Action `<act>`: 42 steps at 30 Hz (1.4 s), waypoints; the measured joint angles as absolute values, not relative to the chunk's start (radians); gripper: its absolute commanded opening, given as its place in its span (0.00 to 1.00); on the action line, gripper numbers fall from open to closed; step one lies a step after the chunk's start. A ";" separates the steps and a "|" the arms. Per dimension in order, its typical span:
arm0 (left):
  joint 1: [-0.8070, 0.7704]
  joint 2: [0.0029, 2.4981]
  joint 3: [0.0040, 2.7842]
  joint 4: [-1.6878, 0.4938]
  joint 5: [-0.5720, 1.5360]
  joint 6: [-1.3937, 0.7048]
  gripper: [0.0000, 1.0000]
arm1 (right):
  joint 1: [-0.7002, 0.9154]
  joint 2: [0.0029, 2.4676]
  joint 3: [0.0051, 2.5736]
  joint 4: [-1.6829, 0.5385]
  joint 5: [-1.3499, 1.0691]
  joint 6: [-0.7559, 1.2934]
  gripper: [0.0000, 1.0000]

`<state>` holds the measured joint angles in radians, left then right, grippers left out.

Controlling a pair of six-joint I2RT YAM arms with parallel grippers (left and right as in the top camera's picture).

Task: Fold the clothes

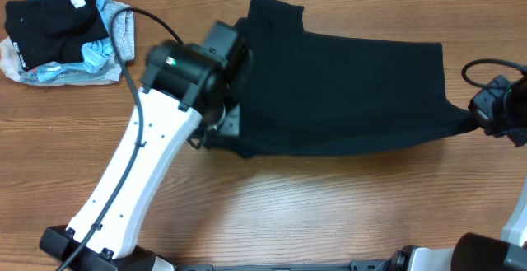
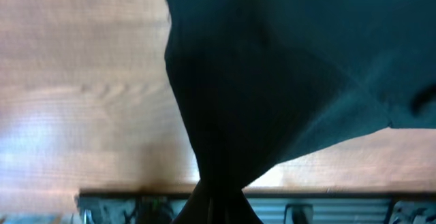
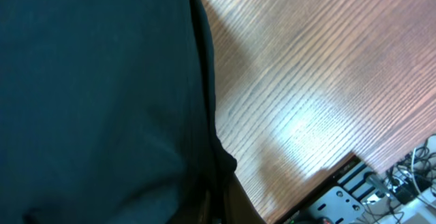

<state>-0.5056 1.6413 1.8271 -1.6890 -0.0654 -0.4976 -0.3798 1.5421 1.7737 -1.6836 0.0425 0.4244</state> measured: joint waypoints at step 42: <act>-0.424 1.586 1.459 -1.243 -0.214 -0.611 0.04 | -0.440 1.501 1.363 -1.425 0.067 0.535 0.04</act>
<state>-0.4240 1.5864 1.4593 -1.2434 -0.2142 -0.6106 -0.4404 1.5005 1.3632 -1.4246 0.0669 0.5354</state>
